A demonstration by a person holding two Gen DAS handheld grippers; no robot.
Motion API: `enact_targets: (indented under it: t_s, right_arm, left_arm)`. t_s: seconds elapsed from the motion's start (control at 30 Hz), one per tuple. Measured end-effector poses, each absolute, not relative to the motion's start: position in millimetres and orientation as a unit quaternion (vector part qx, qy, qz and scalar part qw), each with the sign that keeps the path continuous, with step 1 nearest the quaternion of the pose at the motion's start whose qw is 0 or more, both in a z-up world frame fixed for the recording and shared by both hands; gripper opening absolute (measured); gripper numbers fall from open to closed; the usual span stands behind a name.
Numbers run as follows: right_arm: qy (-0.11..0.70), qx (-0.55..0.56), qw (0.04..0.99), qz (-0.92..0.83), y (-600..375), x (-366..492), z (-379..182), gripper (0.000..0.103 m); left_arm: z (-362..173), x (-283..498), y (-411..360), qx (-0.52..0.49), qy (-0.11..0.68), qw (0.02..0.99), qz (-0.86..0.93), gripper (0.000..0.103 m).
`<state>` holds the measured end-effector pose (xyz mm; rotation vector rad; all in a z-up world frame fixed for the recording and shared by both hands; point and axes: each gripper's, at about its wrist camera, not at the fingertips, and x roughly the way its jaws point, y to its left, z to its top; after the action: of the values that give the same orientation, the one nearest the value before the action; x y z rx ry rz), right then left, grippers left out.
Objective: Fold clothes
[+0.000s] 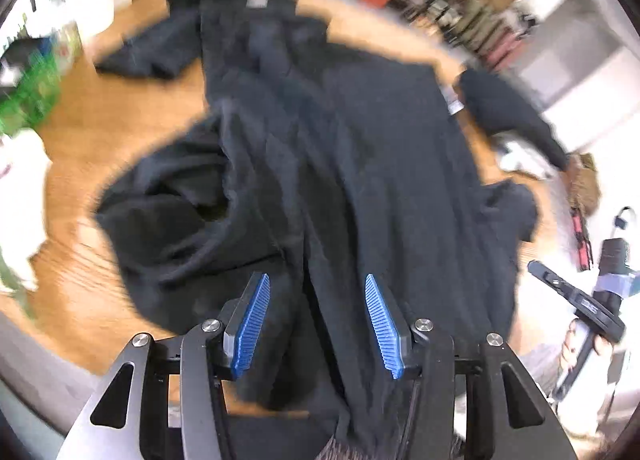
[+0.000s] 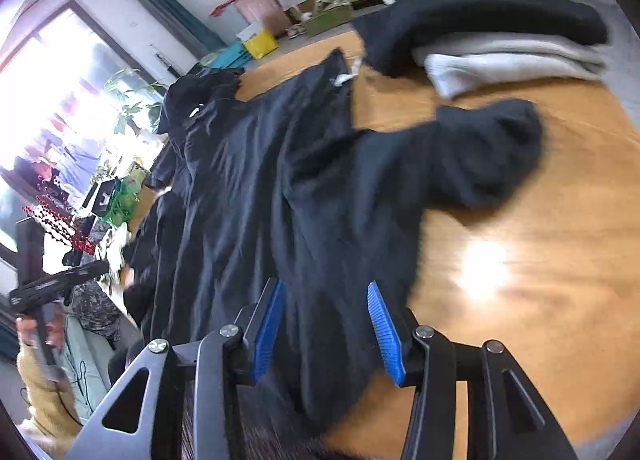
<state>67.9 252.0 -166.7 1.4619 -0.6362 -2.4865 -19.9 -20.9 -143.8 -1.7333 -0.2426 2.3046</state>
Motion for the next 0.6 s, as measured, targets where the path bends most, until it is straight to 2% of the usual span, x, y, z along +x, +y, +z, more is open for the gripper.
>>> enact_targets:
  t_s: [0.13,0.17,0.2,0.33,0.47,0.6]
  right_arm:
    - [-0.230,0.525,0.092,-0.814,233.2,30.8,-199.1,0.048]
    - [-0.232,0.534,0.085,-0.809,234.5,26.7,-207.7,0.048]
    - [-0.236,0.531,0.084,-0.810,239.4,28.1,-211.1,0.042]
    - [-0.243,0.518,0.029,-0.820,273.9,44.0,-211.2,0.040]
    - [-0.286,0.505,-0.002,-0.814,306.5,64.0,-212.9,0.038]
    - [-0.262,0.520,0.010,-0.813,293.8,65.0,-197.4,0.044]
  left_arm:
    - [-176.7,-31.2,-20.6,-0.601,-0.036,0.041,0.798,0.051]
    - [-177.3,-29.9,-28.0,-0.597,-0.038,0.033,0.800,0.052]
    - [-177.4,-28.4,-36.1,-0.596,-0.045,0.027,0.801,0.052]
    - [-180.6,-21.0,-76.9,-0.598,-0.040,-0.059,0.798,0.055]
    - [-170.7,-17.2,-96.2,-0.601,-0.094,-0.032,0.793,0.053]
    - [-133.4,-26.9,-80.6,-0.567,-0.107,0.038,0.816,0.053]
